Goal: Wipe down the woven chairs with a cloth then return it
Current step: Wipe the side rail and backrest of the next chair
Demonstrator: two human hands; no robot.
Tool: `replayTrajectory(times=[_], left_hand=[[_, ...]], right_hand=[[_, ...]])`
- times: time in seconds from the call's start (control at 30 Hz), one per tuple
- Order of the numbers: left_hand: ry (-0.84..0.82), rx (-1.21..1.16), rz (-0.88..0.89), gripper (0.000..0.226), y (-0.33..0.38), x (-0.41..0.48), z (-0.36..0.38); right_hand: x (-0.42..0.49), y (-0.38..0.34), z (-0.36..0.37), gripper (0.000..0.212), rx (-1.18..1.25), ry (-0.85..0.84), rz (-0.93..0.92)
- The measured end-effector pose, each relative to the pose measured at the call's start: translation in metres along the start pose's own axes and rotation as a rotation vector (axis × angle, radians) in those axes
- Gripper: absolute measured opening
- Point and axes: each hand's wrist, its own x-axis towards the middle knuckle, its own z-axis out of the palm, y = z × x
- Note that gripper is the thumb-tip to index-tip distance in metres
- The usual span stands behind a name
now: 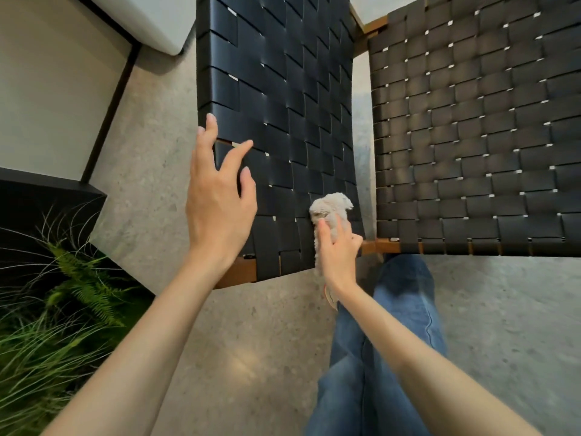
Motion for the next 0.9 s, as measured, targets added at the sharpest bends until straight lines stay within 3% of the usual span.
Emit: replayTrajectory(times=[0.07, 0.2, 0.4, 0.57, 0.77, 0.9], left_hand=[[0.024, -0.131, -0.044, 0.04, -0.001, 0.003, -0.004], [0.057, -0.335, -0.083, 0.043, -0.001, 0.004, -0.004], [0.171, -0.616, -0.25, 0.042, -0.008, 0.01, -0.008], [0.176, -0.528, -0.251, 0.041, -0.014, 0.032, -0.008], [-0.009, -0.264, -0.041, 0.05, -0.01, 0.063, -0.001], [-0.036, -0.141, -0.003, 0.058, -0.01, 0.07, 0.006]], right_hand=[[-0.024, -0.025, 0.006, 0.028, 0.029, -0.017, -0.125], [-0.055, -0.07, 0.022, 0.033, 0.027, -0.061, -0.362], [-0.049, -0.103, 0.039, 0.04, -0.049, -0.035, -0.407], [-0.018, -0.127, 0.051, 0.041, -0.041, 0.011, -0.522], [0.017, -0.11, 0.049, 0.042, -0.068, 0.065, -0.567], [0.058, -0.085, 0.038, 0.041, -0.035, 0.158, -0.334]])
